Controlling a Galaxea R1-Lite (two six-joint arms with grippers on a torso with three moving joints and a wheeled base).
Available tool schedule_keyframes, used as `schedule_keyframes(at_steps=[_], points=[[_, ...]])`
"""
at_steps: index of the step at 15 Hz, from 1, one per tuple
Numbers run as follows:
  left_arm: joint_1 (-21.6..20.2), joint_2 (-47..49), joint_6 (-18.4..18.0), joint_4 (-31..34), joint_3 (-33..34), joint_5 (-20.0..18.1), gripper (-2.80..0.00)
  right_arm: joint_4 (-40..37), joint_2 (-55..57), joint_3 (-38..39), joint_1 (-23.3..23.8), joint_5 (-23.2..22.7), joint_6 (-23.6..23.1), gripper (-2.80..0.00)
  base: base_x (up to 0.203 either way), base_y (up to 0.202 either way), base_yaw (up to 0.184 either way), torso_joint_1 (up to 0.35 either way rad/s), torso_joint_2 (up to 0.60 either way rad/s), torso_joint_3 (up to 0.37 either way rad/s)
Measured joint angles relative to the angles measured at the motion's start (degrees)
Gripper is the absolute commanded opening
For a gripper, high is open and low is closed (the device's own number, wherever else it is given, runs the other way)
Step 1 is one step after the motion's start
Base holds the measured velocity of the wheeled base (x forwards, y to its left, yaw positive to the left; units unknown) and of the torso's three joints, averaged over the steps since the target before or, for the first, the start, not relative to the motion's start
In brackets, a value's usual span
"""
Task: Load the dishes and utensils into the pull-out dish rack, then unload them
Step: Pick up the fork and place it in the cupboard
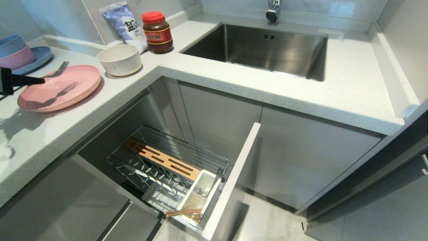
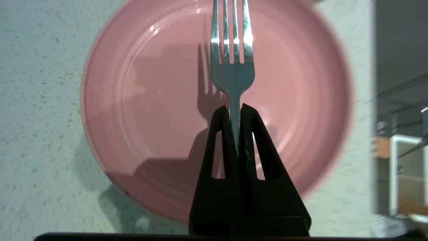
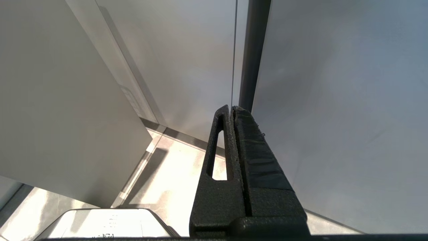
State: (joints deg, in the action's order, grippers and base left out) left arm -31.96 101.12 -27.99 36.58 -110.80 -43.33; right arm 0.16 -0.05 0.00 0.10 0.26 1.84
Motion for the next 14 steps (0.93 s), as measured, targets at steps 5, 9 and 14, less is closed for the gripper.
schedule_keyframes(at_steps=[5,9,14], points=[[1.7,-12.53,20.51,0.43,0.62,-0.06,-2.8,0.0,0.0,0.0,0.01,0.01,0.0,-2.8,0.0,0.0,0.0,0.0,0.0,0.0],[12.6,-22.4,41.96,2.17,5.98,0.65,-2.8,0.0,0.0,0.0,0.0,0.01,0.0,-2.8,0.0,0.0,0.0,0.0,0.0,0.0],[36.43,-27.13,49.76,11.73,10.53,11.32,-2.8,0.0,0.0,0.0,0.0,0.01,0.0,-2.8,0.0,0.0,0.0,0.0,0.0,0.0]])
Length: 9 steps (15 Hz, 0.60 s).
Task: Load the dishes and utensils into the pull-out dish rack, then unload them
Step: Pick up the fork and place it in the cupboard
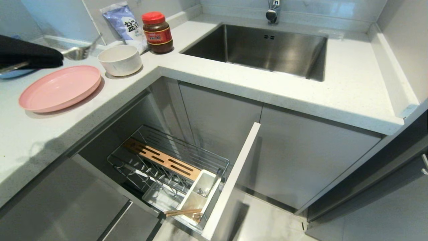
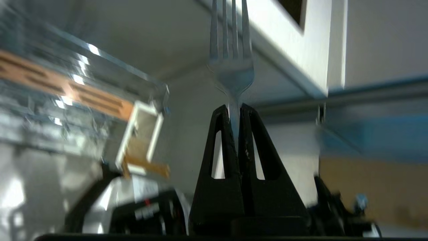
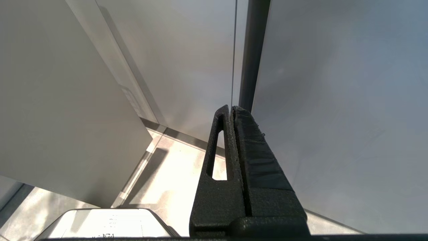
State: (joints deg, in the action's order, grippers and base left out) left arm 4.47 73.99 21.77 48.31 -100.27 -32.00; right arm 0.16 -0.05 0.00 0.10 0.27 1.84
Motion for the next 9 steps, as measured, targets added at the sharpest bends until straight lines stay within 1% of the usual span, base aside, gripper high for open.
schedule_keyframes(at_steps=[2,4,6,7,9], points=[[8.88,-0.01,0.28,5.19,1.57,6.43,-2.8,0.0,0.0,0.0,0.0,-0.01,0.0,-2.8,0.0,0.0,0.0,0.0,0.0,0.0],[15.29,1.59,0.22,13.72,2.5,11.72,-2.8,0.0,0.0,0.0,-0.02,0.0,0.0,-2.8,0.0,0.0,0.0,0.0,0.0,0.0],[18.26,4.43,0.09,19.66,2.54,13.7,-2.8,0.0,0.0,0.0,-0.02,-0.02,0.0,-2.8,0.0,0.0,0.0,0.0,0.0,0.0],[19.08,6.22,0.09,21.19,2.54,14.66,-2.8,0.0,0.0,0.0,0.0,-0.01,0.0,-2.8,0.0,0.0,0.0,0.0,0.0,0.0],[19.88,10.15,0.09,22.16,2.54,16.66,-2.8,-0.02,0.0,0.0,0.0,0.0,0.0,-2.8,0.0,0.0,0.0,0.0,0.0,0.0]])
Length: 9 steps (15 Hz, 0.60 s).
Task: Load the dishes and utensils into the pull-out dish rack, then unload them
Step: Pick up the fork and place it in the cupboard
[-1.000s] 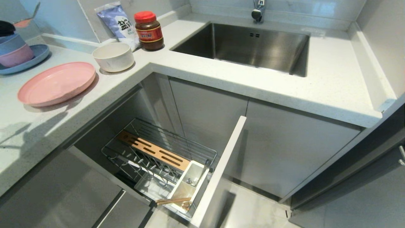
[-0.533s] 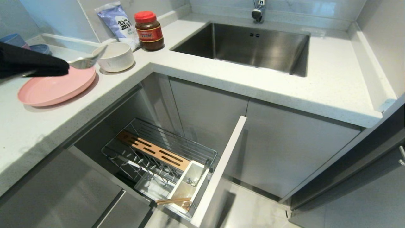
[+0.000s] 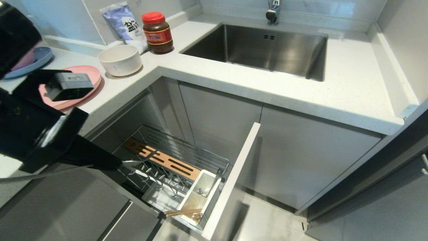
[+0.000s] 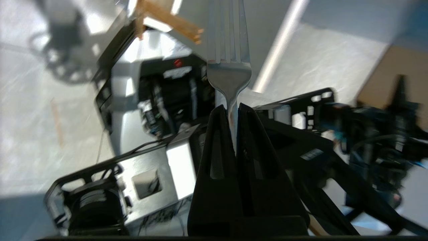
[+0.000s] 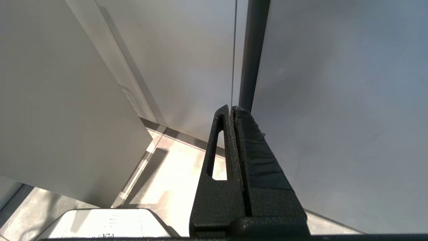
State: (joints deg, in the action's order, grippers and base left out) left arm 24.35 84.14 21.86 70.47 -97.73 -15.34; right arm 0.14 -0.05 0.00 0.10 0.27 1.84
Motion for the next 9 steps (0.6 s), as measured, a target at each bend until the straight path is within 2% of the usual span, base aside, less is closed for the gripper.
schedule_keyframes(at_steps=[3,9], points=[[0.2,6.49,0.28,-0.09,-0.19,1.12,-2.8,0.02,0.0,0.0,0.0,0.0,0.0,-2.8,0.0,0.0,0.0,0.0,0.0,0.0],[-0.1,17.29,0.54,0.0,-1.96,0.24,-2.8,0.02,0.0,0.0,0.0,0.0,0.0,-2.8,0.0,0.0,0.0,0.0,0.0,0.0]])
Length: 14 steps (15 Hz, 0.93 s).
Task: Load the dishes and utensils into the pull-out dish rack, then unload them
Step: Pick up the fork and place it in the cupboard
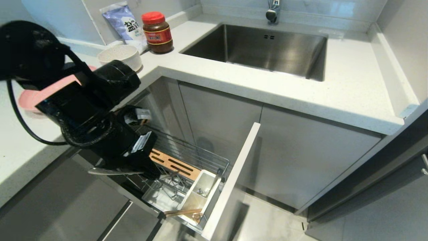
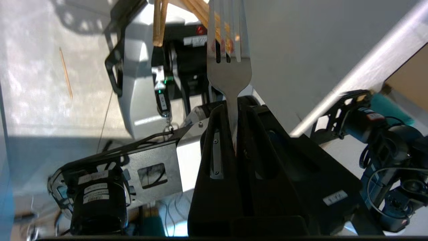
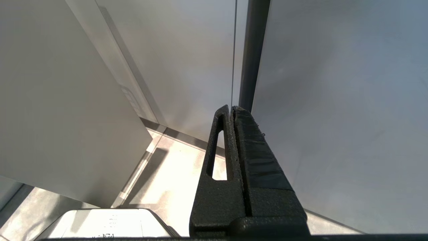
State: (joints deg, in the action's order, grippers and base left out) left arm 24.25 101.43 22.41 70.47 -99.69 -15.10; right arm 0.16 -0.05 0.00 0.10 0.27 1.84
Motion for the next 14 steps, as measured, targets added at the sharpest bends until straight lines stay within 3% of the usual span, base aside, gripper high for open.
schedule_keyframes(at_steps=[3,8,14], points=[[0.0,4.44,0.09,-0.2,-0.06,-2.3,-2.8,0.0,0.0,0.0,0.0,0.0,0.0,-2.8,0.0,0.0,0.0,0.0,0.0,0.0],[0.17,10.77,1.32,-1.35,-0.39,-2.57,-2.8,0.0,0.0,0.0,0.0,-0.01,0.0,-2.8,0.0,0.0,0.0,0.0,0.0,0.0],[0.2,16.63,5.34,-5.72,-1.7,-2.46,-2.8,0.0,0.0,0.0,0.0,-0.02,0.0,-2.8,0.0,0.0,0.0,0.0,0.0,0.0]])
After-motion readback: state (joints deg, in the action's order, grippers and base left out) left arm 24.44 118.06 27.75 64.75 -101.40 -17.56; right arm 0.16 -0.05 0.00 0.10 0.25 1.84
